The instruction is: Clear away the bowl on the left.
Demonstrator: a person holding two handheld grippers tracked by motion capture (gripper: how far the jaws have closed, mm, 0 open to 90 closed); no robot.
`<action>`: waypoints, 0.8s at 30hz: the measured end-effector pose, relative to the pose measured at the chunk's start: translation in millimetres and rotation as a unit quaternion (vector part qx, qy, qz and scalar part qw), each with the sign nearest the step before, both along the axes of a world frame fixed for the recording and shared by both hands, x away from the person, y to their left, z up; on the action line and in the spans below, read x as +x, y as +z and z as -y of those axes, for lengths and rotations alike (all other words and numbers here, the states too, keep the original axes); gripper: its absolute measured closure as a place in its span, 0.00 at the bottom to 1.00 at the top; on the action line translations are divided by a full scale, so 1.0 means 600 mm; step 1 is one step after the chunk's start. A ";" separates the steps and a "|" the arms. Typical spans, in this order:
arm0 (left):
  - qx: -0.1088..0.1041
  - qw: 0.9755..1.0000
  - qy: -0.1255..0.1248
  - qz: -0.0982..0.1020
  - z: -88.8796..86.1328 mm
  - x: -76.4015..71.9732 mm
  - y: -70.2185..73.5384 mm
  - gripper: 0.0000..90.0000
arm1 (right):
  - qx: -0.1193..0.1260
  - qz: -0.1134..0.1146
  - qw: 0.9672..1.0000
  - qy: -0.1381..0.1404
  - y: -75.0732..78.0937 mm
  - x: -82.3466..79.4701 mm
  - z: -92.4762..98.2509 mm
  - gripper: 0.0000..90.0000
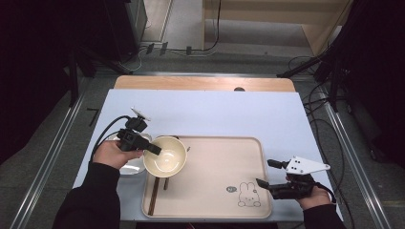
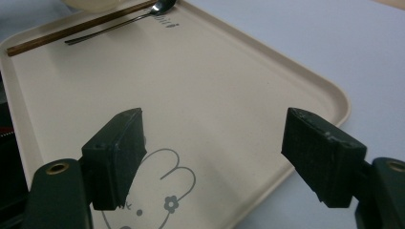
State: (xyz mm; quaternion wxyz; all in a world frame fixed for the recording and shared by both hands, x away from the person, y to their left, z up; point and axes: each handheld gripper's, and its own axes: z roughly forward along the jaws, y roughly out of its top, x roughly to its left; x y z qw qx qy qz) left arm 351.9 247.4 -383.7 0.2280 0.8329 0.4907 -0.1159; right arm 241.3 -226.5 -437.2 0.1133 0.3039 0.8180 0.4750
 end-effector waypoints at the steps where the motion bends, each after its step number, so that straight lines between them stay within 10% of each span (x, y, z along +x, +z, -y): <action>1: 0.000 1.000 -0.001 0.001 0.003 0.000 -0.001 0.88 | 0.000 0.000 1.000 0.000 0.000 0.000 0.000 0.25; 24: -0.006 0.999 -0.038 -0.019 0.077 -0.001 -0.045 0.84 | -0.003 0.002 1.000 0.003 0.000 0.000 -0.001 0.25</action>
